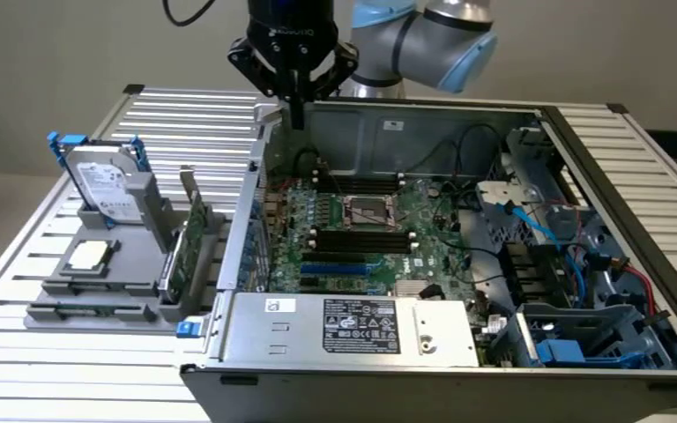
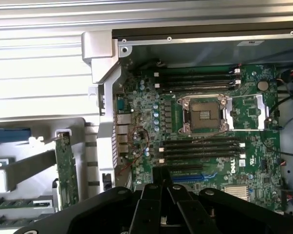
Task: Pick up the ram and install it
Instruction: 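Reach for the ram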
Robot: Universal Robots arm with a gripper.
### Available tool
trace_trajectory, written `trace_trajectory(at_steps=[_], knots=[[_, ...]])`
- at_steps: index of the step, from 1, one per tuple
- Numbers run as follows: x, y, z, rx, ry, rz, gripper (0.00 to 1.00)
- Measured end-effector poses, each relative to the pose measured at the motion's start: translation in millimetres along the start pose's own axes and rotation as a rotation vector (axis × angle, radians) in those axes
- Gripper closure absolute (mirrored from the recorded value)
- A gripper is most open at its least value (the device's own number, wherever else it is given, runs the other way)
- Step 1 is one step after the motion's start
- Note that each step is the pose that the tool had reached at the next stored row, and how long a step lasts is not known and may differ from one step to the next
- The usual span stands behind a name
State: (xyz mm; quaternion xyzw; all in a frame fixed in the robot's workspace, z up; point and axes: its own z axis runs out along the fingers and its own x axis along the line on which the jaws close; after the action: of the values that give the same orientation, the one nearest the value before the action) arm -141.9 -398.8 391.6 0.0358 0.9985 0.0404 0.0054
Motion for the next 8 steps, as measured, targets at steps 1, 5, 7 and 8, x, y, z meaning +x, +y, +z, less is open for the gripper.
trace_trajectory(at_steps=[1, 5, 7, 8], knots=[[4.4, -0.3, 0.3, 0.0003, 0.0045, 0.0, 0.89], [22.4, -1.8, 2.0, 0.001, 0.0109, 0.001, 0.89], [31.8, -2.6, 3.0, 0.0009, 0.0109, 0.001, 0.89], [36.3, -3.0, 3.4, 0.0009, 0.0109, 0.001, 0.89]])
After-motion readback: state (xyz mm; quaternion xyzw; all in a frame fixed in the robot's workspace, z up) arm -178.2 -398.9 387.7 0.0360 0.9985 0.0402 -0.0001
